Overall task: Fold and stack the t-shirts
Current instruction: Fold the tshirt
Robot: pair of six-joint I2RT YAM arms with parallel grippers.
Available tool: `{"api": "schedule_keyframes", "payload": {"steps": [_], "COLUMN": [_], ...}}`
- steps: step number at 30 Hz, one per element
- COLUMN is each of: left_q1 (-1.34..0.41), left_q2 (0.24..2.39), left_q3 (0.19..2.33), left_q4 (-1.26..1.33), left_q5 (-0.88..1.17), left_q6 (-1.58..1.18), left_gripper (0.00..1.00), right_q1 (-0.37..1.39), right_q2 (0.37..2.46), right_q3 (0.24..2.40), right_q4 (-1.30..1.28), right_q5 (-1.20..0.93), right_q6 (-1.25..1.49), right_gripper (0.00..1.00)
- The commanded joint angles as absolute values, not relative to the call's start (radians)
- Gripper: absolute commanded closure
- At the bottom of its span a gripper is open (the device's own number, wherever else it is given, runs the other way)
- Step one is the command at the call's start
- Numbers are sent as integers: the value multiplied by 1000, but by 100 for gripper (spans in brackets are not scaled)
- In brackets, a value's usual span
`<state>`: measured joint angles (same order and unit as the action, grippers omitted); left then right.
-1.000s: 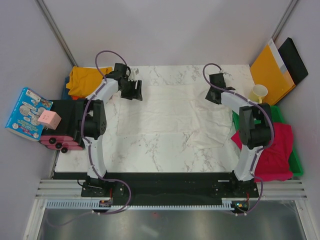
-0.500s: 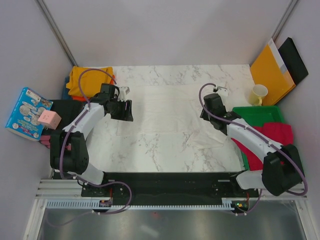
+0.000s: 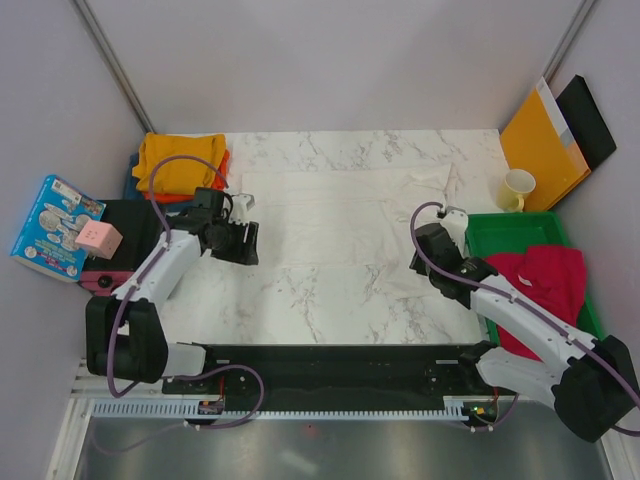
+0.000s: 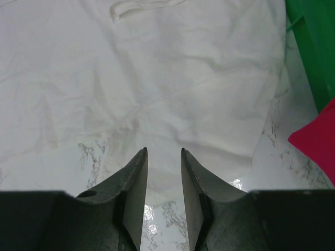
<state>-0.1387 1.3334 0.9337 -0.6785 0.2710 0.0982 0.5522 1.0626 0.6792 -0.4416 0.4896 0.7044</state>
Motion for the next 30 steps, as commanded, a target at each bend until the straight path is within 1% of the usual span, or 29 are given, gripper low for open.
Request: {"api": "schedule_keyframes", "payload": {"steps": [1,7,19,30], "left_q1": [-133,-127,-92,-84], "left_q2": [1448,1592,1646,1762], "left_q3": [971,1034,1051,1074], "left_q4": [-710,-770,-723,-732], "left_q5": [212,248,201,187], "left_q6": [92,91,58,69], "left_gripper": [33,35,36,37], "right_q1": [557,555,557,558], "right_q2": [1014,970,971,996], "right_q3": [677,660,643,658], "right_q4": [-489,-523,-514,-500], "right_q5": [555,578,584,581], "right_q6": [727,704,704,701], "right_gripper": [61,61,60,60]}}
